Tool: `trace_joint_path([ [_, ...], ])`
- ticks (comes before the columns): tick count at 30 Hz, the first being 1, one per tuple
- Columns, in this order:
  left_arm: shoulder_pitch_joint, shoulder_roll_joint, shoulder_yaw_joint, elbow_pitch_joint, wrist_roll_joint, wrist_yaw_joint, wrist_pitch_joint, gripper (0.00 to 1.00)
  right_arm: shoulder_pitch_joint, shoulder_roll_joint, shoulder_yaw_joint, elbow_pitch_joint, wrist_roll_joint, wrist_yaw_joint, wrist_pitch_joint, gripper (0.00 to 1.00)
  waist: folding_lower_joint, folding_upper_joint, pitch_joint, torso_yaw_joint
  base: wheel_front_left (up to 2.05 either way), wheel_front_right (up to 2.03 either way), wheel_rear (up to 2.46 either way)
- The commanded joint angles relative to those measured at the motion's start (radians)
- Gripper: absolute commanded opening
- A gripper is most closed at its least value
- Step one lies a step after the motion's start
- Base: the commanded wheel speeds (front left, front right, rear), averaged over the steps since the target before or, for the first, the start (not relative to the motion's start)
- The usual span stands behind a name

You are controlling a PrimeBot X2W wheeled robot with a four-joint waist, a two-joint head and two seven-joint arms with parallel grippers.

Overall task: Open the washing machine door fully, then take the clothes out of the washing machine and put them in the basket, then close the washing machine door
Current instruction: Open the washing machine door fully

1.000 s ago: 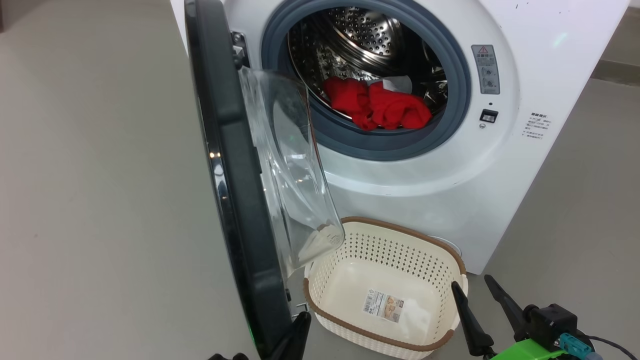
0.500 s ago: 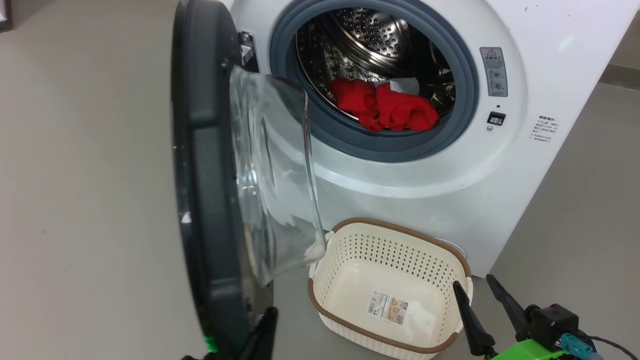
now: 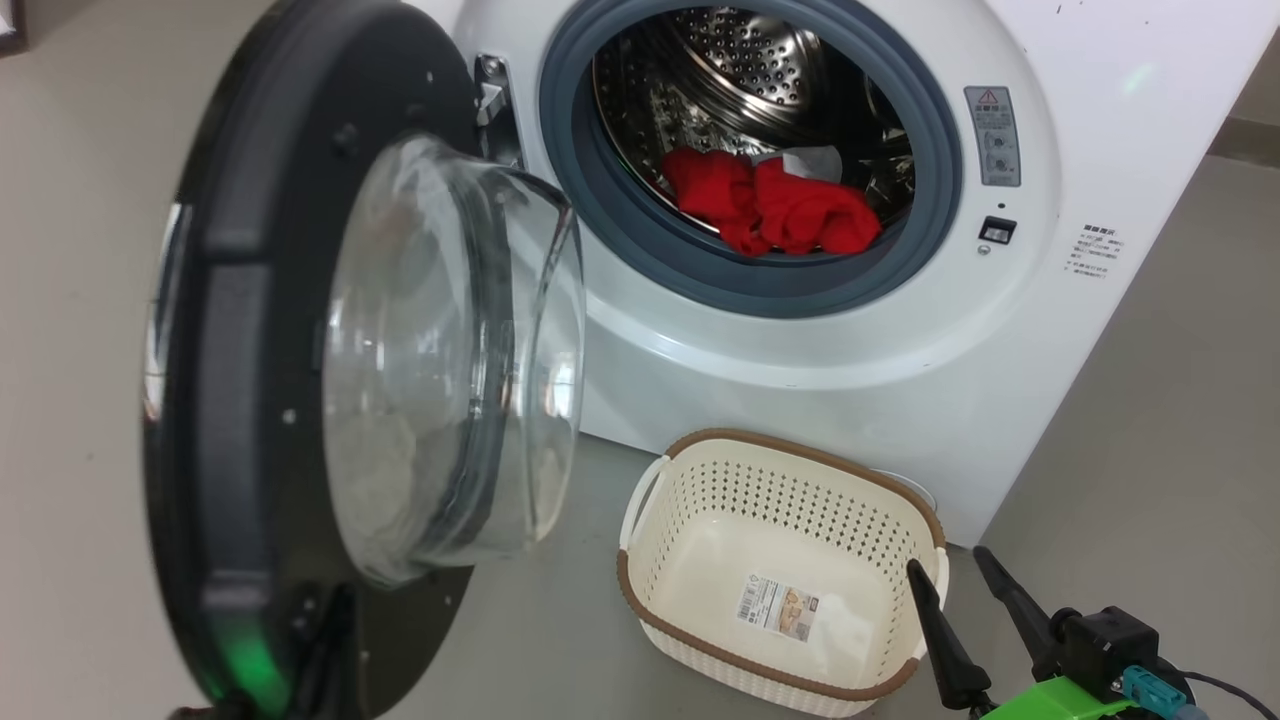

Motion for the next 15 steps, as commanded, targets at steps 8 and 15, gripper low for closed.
trace_joint_path([
  [8, -0.107, 0.009, 0.208, 0.03, 0.062, -0.021, -0.006, 0.0, -0.031, -0.008, 0.02, -0.026, -0.013, 0.0, -0.012, 1.0, 0.0, 0.0, 0.033, -0.025, 0.0, 0.0, 0.0],
  [15, -0.17, 0.009, 0.379, 0.061, 0.116, -0.035, -0.006, 0.0, -0.051, -0.017, 0.02, -0.028, -0.019, 0.0, -0.012, 1.0, 0.0, 0.0, 0.07, -0.053, 0.0, 0.0, 0.0],
])
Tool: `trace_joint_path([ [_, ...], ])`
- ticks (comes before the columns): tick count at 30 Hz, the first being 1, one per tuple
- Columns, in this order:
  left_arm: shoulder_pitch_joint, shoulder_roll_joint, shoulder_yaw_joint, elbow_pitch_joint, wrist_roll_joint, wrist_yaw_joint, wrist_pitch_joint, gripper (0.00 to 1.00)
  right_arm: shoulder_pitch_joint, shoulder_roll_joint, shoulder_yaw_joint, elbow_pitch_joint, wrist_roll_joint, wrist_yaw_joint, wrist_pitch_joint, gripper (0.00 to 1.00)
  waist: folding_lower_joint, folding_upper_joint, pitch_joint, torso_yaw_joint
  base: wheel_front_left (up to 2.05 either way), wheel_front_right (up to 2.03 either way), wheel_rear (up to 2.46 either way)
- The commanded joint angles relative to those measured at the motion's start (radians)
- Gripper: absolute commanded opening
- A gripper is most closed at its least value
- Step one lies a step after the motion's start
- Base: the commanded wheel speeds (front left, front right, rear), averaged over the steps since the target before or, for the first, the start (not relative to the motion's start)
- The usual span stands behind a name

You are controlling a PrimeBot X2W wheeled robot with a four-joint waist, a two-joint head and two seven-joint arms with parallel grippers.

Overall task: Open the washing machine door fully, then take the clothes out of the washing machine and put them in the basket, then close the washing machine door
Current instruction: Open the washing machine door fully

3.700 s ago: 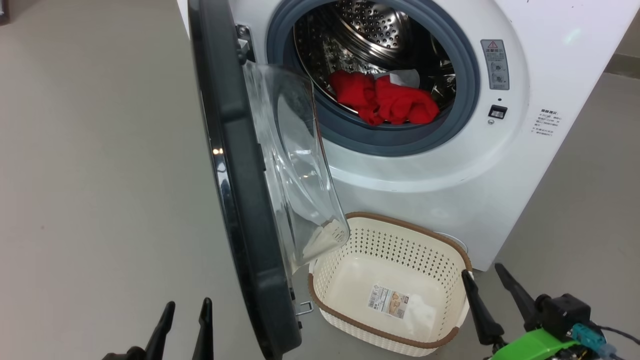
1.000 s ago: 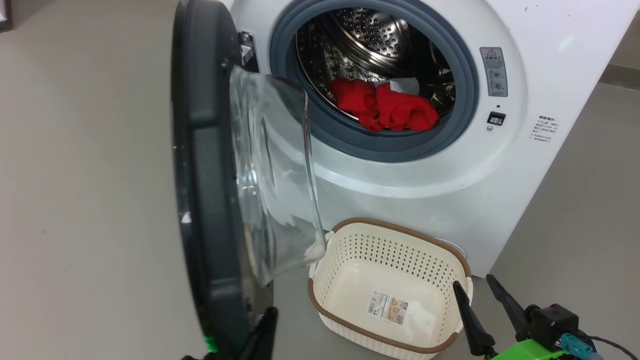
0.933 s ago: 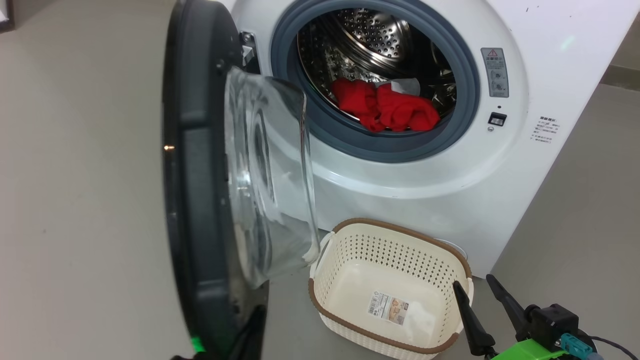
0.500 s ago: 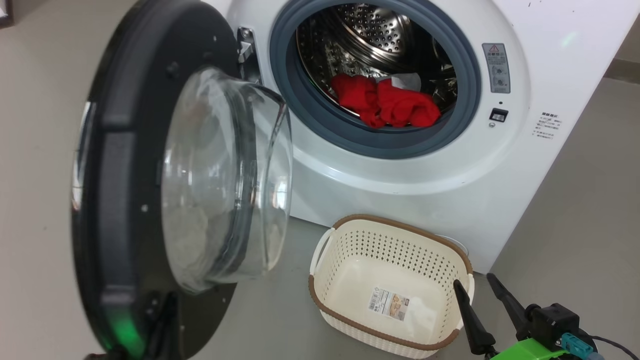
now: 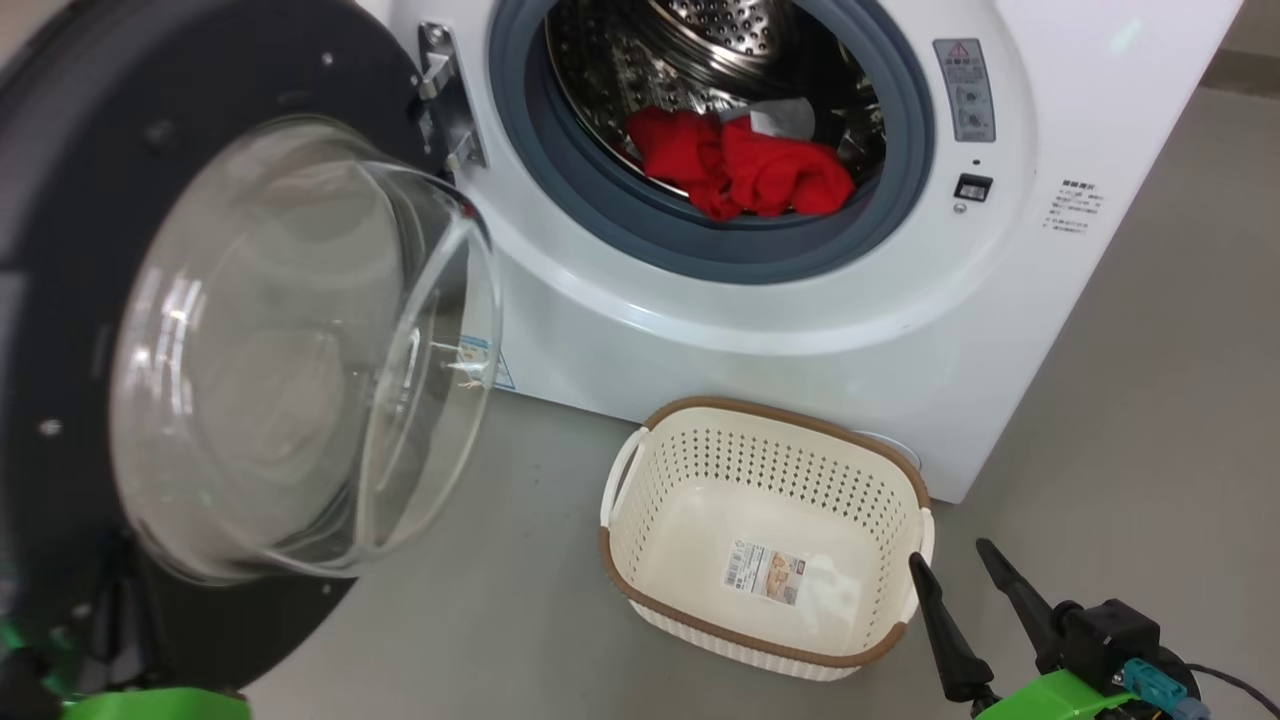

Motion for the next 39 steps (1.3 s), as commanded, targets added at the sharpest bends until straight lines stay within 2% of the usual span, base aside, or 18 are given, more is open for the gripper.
trace_joint_path([
  [1, -0.045, 0.027, 0.062, -0.017, 0.017, -0.002, -0.006, 0.0, -0.045, -0.014, 0.021, -0.028, -0.007, 0.0, -0.012, 1.0, 0.0, -0.0001, 0.016, -0.013, 0.0, 0.0, 0.0],
  [6, -0.097, 0.03, 0.174, 0.013, 0.047, -0.022, -0.006, 0.0, -0.057, -0.02, 0.024, -0.031, -0.01, 0.0, -0.012, 1.0, 0.0, -0.0001, 0.042, -0.029, 0.0, 0.0, 0.0],
  [12, -0.163, 0.061, 0.29, 0.09, 0.068, -0.045, -0.006, 0.0, -0.071, -0.024, 0.033, -0.03, -0.01, 0.0, -0.012, 1.0, 0.0, -0.0001, 0.06, -0.048, 0.0, 0.0, 0.0],
  [21, -0.253, 0.115, 0.392, 0.189, 0.123, -0.062, -0.006, 0.0, -0.084, -0.028, 0.035, -0.029, -0.012, 0.0, -0.012, 1.0, 0.0, -0.0001, 0.075, -0.065, 0.0, 0.0, 0.0],
  [32, -0.322, 0.159, 0.451, 0.3, 0.153, -0.077, -0.006, 0.0, -0.084, -0.024, 0.034, -0.027, -0.016, 0.0, -0.012, 1.0, 0.0, -0.0001, 0.073, -0.072, 0.0, 0.0, 0.0],
  [39, -0.316, 0.137, 0.441, 0.303, 0.163, -0.09, -0.006, 0.0, -0.079, -0.023, 0.029, -0.025, -0.018, 0.0, -0.012, 1.0, 0.0, -0.0001, 0.057, -0.067, 0.0, 0.0, 0.0],
])
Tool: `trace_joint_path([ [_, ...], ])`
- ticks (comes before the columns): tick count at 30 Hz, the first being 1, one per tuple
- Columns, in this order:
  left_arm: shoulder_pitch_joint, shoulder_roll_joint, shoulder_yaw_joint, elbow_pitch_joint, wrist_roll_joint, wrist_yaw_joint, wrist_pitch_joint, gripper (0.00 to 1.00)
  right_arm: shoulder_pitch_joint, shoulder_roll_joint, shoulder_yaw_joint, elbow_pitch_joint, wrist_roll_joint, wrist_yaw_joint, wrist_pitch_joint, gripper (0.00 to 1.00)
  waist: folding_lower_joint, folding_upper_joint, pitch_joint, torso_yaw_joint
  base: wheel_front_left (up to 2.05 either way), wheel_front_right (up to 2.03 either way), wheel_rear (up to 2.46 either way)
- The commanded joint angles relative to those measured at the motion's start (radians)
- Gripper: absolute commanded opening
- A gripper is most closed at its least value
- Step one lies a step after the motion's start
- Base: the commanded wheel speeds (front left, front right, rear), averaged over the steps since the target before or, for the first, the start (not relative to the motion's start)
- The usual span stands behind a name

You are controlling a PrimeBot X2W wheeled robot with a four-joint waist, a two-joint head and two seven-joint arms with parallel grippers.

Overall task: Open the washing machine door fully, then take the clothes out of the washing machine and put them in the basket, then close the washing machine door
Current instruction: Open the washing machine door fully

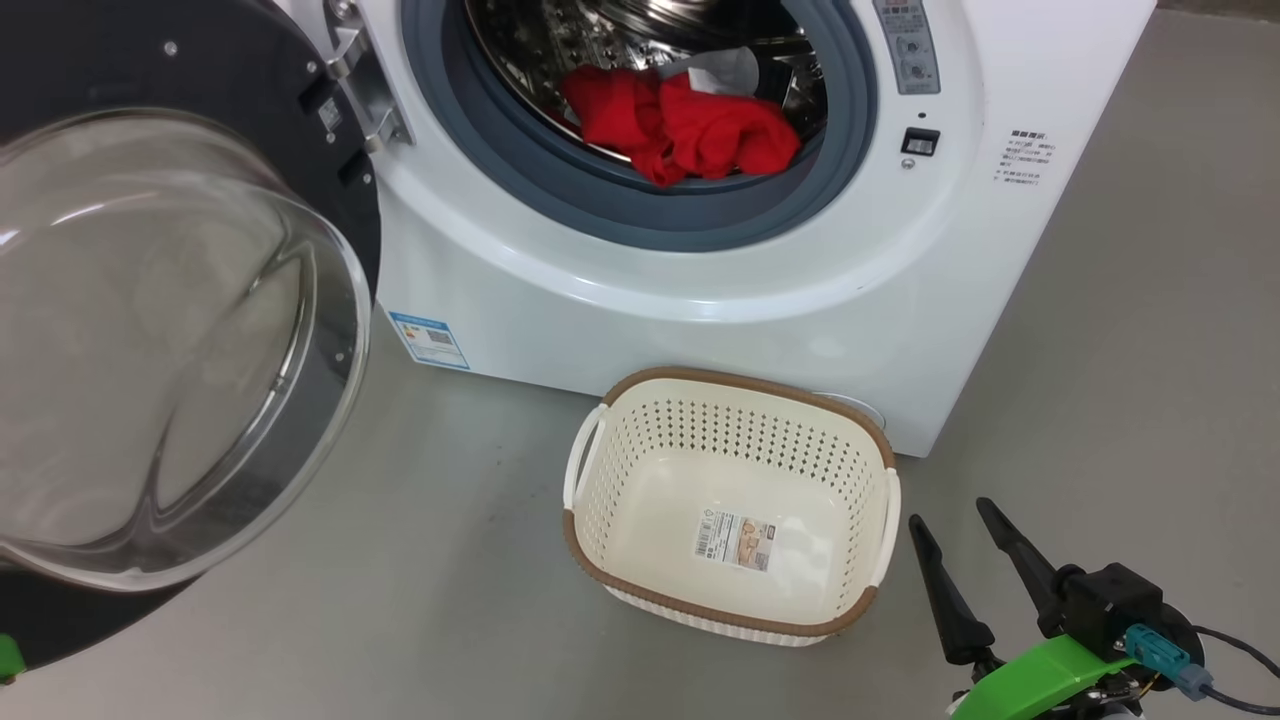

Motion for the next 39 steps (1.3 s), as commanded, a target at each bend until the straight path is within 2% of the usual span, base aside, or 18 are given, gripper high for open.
trace_joint_path([
  [1, -0.004, 0.041, 0.012, -0.03, 0.007, -0.004, -0.005, 0.0, -0.021, -0.001, 0.019, -0.02, -0.008, 0.0, -0.009, 1.0, 0.0, 0.0, -0.006, 0.001, 0.0, 0.0, 0.0],
  [14, 0.17, -0.036, -0.173, -0.223, -0.042, -0.007, -0.005, 0.0, -0.002, 0.005, 0.017, -0.017, -0.002, 0.0, -0.009, 1.0, 0.0, 0.0, -0.053, 0.016, 0.0, 0.0, 0.0],
  [15, 0.187, -0.04, -0.195, -0.247, -0.043, -0.007, -0.005, 0.03, -0.001, 0.005, 0.017, -0.017, -0.002, 0.0, -0.009, 1.0, 0.0, 0.0, -0.055, 0.016, 0.0, 0.0, 0.0],
  [18, 0.238, -0.048, -0.248, -0.307, -0.049, -0.007, -0.005, 0.17, 0.0, 0.006, 0.016, -0.019, 0.0, 0.0, -0.009, 1.0, 0.0, 0.0, -0.061, 0.012, 0.0, 0.0, 0.0],
  [22, 0.302, -0.056, -0.326, -0.369, -0.077, -0.007, -0.005, 0.47, 0.005, 0.008, 0.009, -0.024, 0.003, 0.0, -0.009, 1.0, 0.0, 0.0, -0.069, -0.004, 0.0, 0.0, 0.0],
  [23, 0.315, -0.057, -0.342, -0.379, -0.089, -0.007, -0.005, 0.67, 0.006, 0.008, 0.008, -0.026, 0.004, 0.0, -0.009, 1.0, 0.0, 0.0, -0.071, -0.01, 0.0, 0.0, 0.0],
  [24, 0.325, -0.058, -0.353, -0.387, -0.102, -0.007, -0.005, 1.0, 0.007, 0.009, 0.005, -0.027, 0.005, 0.0, -0.009, 1.0, 0.0, 0.0, -0.071, -0.015, 0.0, 0.0, 0.0],
  [33, 0.376, -0.06, -0.445, -0.422, -0.147, -0.007, -0.005, 1.0, 0.012, 0.016, -0.011, -0.036, 0.006, 0.0, -0.009, 1.0, 0.0, 0.0, -0.071, -0.083, 0.0, 0.0, 0.0],
  [39, 0.392, -0.037, -0.511, -0.455, -0.174, -0.007, -0.005, 1.0, 0.01, 0.018, -0.03, -0.044, 0.003, 0.0, -0.009, 1.0, 0.0, 0.0, -0.065, -0.146, 0.0, 0.0, 0.0],
])
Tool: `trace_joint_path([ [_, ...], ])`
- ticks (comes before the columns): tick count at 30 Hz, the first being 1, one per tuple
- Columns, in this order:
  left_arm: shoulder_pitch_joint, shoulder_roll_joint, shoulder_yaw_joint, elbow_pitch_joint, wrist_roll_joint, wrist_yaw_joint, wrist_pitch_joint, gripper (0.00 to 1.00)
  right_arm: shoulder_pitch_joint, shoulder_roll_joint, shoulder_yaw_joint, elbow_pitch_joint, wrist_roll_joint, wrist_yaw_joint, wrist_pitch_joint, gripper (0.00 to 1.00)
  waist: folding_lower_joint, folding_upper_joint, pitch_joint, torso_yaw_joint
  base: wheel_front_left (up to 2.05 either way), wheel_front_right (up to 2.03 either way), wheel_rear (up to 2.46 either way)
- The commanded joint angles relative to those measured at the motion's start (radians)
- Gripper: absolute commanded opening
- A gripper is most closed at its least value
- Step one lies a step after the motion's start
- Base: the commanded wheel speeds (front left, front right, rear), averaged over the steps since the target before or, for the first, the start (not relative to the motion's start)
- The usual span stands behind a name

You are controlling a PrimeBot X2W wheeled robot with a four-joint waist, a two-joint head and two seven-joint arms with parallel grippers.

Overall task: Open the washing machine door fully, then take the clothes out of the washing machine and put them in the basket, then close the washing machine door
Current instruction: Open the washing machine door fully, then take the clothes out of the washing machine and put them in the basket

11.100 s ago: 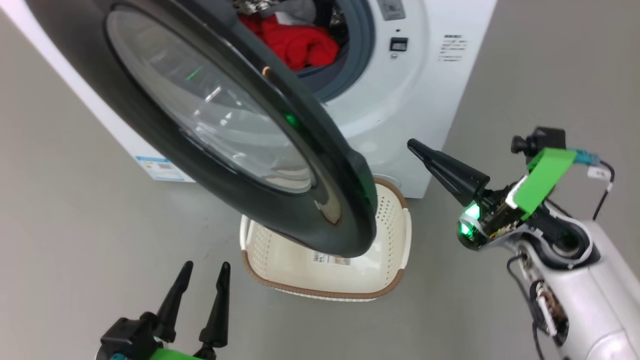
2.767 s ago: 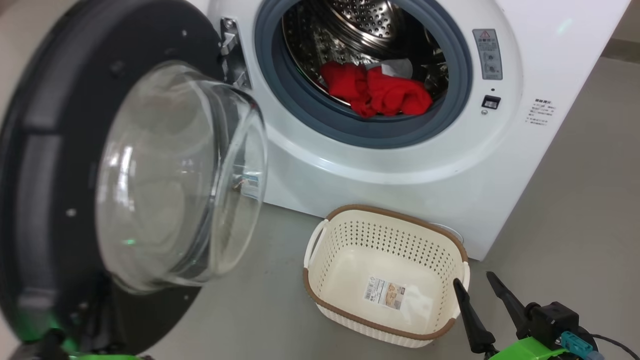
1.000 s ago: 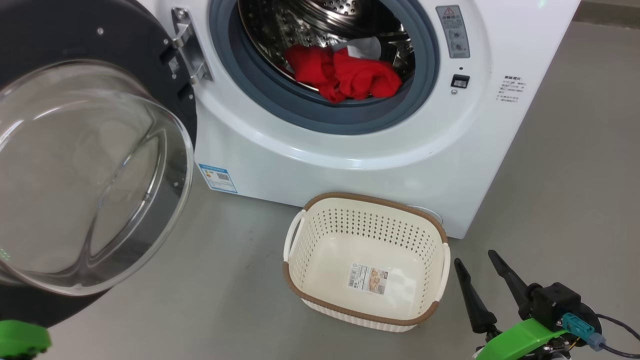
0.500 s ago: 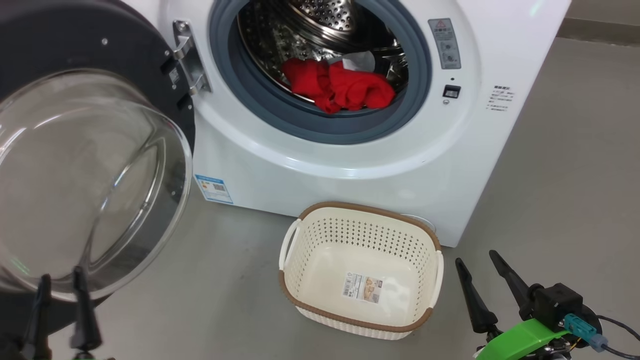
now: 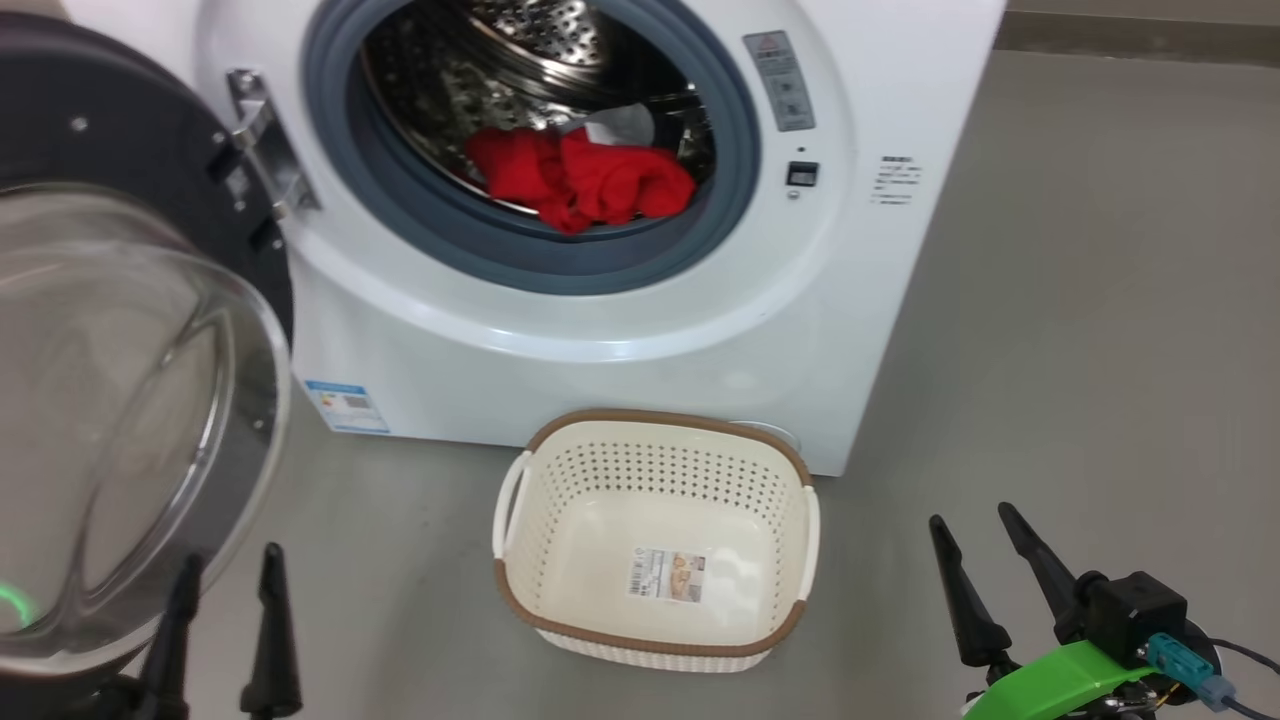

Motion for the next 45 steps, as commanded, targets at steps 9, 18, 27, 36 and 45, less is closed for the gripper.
trace_joint_path([
  [9, 0.01, 0.065, -0.086, -0.065, -0.057, -0.006, -0.005, 1.0, 0.001, 0.0, -0.016, -0.043, 0.003, 0.0, -0.009, 1.0, 0.0, 0.0, 0.006, -0.111, 0.0, 0.0, 0.0],
  [18, 0.02, 0.09, -0.154, -0.089, -0.087, -0.006, -0.005, 1.0, 0.018, 0.003, -0.054, -0.061, 0.003, 0.0, -0.009, 1.0, 0.0, 0.0, 0.005, -0.186, 0.0, 0.0, 0.0],
  [27, 0.011, 0.096, -0.173, -0.091, -0.104, -0.006, -0.005, 1.0, 0.054, -0.002, -0.102, -0.085, 0.005, 0.0, -0.009, 1.0, 0.0, 0.0, -0.003, -0.221, 0.0, 0.0, 0.0],
  [36, 0.012, 0.102, -0.167, -0.088, -0.104, -0.006, -0.005, 1.0, 0.052, 0.001, -0.108, -0.088, 0.003, 0.0, -0.009, 1.0, 0.0, 0.0, -0.001, -0.225, 0.0, 0.0, 0.0],
  [45, -0.005, 0.102, -0.15, -0.095, -0.118, -0.006, -0.005, 1.0, 0.033, 0.004, -0.101, -0.092, -0.003, 0.0, -0.009, 1.0, 0.0, 0.0, 0.017, -0.22, 0.0, 0.0, 0.0],
])
